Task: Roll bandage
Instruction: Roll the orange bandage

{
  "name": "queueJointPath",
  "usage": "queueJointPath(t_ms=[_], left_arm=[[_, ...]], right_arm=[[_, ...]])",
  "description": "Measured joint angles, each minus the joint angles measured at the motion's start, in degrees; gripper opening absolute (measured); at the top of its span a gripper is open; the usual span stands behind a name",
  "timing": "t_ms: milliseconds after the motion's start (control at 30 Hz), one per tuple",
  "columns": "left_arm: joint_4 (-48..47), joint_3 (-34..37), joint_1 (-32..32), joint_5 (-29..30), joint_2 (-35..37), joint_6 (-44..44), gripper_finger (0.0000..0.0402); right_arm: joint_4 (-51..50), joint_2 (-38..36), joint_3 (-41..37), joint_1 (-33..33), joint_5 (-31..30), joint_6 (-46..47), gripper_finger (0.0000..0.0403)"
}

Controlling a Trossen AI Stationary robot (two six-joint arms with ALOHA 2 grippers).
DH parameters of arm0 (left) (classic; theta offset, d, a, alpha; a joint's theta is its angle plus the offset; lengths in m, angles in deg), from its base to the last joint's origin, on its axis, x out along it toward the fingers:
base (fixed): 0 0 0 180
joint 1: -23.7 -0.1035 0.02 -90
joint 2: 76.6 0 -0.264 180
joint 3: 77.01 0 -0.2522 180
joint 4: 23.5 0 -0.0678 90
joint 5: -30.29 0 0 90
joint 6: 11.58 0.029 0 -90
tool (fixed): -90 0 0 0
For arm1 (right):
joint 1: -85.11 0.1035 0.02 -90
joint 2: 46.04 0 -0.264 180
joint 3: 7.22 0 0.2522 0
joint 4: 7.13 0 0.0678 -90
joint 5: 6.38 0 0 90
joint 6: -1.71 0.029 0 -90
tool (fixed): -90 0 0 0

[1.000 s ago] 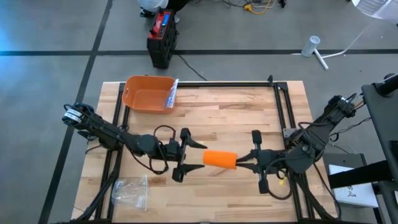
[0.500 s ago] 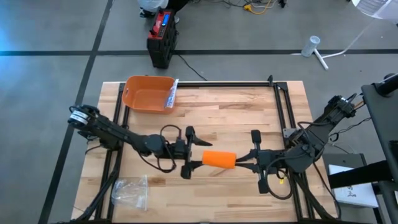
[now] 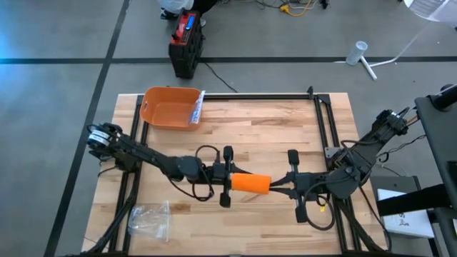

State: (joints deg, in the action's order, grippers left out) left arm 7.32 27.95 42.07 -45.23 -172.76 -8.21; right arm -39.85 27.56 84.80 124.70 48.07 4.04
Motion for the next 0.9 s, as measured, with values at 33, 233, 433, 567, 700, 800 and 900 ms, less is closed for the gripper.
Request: queueJointPath(t_ms=[33,233,433,567,700,800,900], left_arm=[[-0.11,0.00,0.00,0.04,0.00,0.23,0.0022],[-0.22,0.00,0.02,4.37,0.24,1.60,0.0003],[-0.02,0.00,0.00,12.80,2.42,5.28,0.0001],[-0.09,0.00,-0.03,21.22,4.07,9.16,0.0001],[-2.25,0.00,0.37,19.28,5.79,10.27,0.0000],[-3.67,0.00,1.48,19.16,7.33,12.10,0.0000],[-3.80,0.00,2.40,20.03,9.36,14.54,0.0000]], right_arm=[[-0.01,0.00,0.00,0.00,0.01,-0.15,0.0000],[-0.06,0.00,0.00,0.17,0.08,-0.35,0.0000],[-0.15,0.00,0.00,0.79,3.43,-0.37,0.0000],[-0.94,0.12,-0.02,0.74,8.46,-0.36,0.0000],[-1.25,1.07,-0.02,0.76,11.02,-0.27,0.0000],[-2.06,1.83,-0.02,0.83,12.83,-0.35,0.0000],[-2.15,2.36,-0.02,0.88,14.81,-0.35,0.0000]])
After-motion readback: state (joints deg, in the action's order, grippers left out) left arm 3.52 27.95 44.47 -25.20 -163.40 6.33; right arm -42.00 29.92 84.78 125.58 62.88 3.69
